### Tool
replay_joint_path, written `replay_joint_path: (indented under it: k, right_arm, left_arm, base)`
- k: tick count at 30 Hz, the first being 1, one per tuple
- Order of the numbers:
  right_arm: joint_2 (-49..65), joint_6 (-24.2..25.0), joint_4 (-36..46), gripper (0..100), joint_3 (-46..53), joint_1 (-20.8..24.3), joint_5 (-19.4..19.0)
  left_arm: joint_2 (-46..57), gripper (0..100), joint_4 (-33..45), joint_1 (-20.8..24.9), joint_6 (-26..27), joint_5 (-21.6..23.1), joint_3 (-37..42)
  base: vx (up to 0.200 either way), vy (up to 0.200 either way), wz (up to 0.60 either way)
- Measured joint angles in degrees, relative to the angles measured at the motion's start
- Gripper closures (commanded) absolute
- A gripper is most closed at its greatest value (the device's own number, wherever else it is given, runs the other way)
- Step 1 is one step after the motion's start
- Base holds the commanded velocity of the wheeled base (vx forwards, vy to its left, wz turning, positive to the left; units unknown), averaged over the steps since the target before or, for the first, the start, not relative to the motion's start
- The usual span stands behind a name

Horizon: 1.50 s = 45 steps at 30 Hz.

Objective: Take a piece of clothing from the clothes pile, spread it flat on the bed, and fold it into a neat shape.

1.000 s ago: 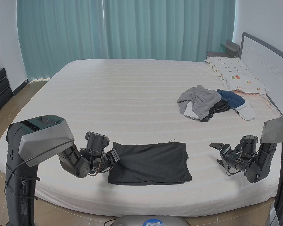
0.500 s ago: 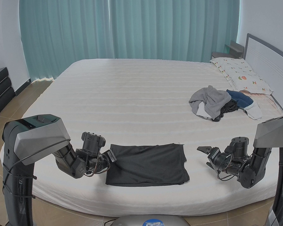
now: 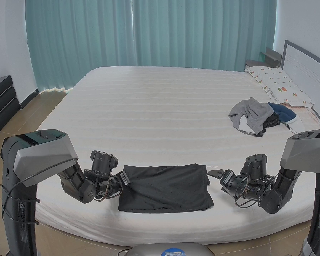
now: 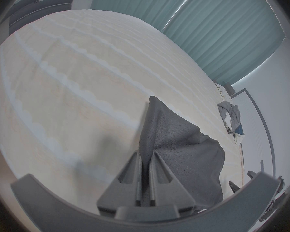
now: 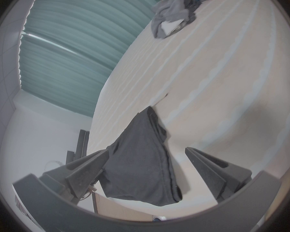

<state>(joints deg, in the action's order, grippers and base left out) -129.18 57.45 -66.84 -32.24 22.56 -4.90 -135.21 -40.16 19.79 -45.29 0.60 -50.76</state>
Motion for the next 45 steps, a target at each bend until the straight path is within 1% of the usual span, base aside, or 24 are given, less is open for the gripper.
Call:
replay_joint_path:
  k: [4,11,17,24,29,30,34,45]
  right_arm:
    - [0.46,-0.22,0.59,0,-1.29,1.07,0.09]
    - [0.68,-0.77,4.16,0,-3.36,1.41,0.17]
    - [0.52,-1.18,4.74,0,-4.63,1.82,0.17]
    - [0.07,-1.21,4.83,0,-5.13,2.1,0.17]
    - [-0.15,-1.21,4.74,0,-5.18,2.4,0.12]
    - [-0.2,-1.21,4.79,0,-5.18,2.51,0.11]
    - [-0.39,-1.21,4.74,0,-5.22,2.57,0.11]
    - [-0.5,-1.38,4.79,0,-4.16,2.73,0.09]
  left_arm:
    - [0.09,100,0.09,0.0,-0.06,0.05,0.16]
    - [0.3,100,0.09,0.09,-0.17,0.02,0.88]
    - [0.89,100,0.23,0.16,-0.3,-0.02,1.71]
    - [1.58,100,0.22,0.28,-0.3,-0.16,2.69]
    - [1.72,100,0.11,0.61,-1.29,-2.54,2.78]
    - [1.72,0,0.09,0.77,-1.68,-2.56,2.78]
    - [1.83,0,0.12,1.16,-3.51,-2.73,2.86]
    - [2.84,0,0.12,0.9,-4.91,-2.67,3.99]
  base:
    - [0.0,0.2,0.0]
    - [0.0,0.2,0.0]
    - [0.0,0.2,0.0]
    - [0.0,0.0,0.0]
    - [0.0,0.0,0.0]
    - [0.0,0.0,0.0]
    - [0.0,0.0,0.0]
    - [0.0,0.0,0.0]
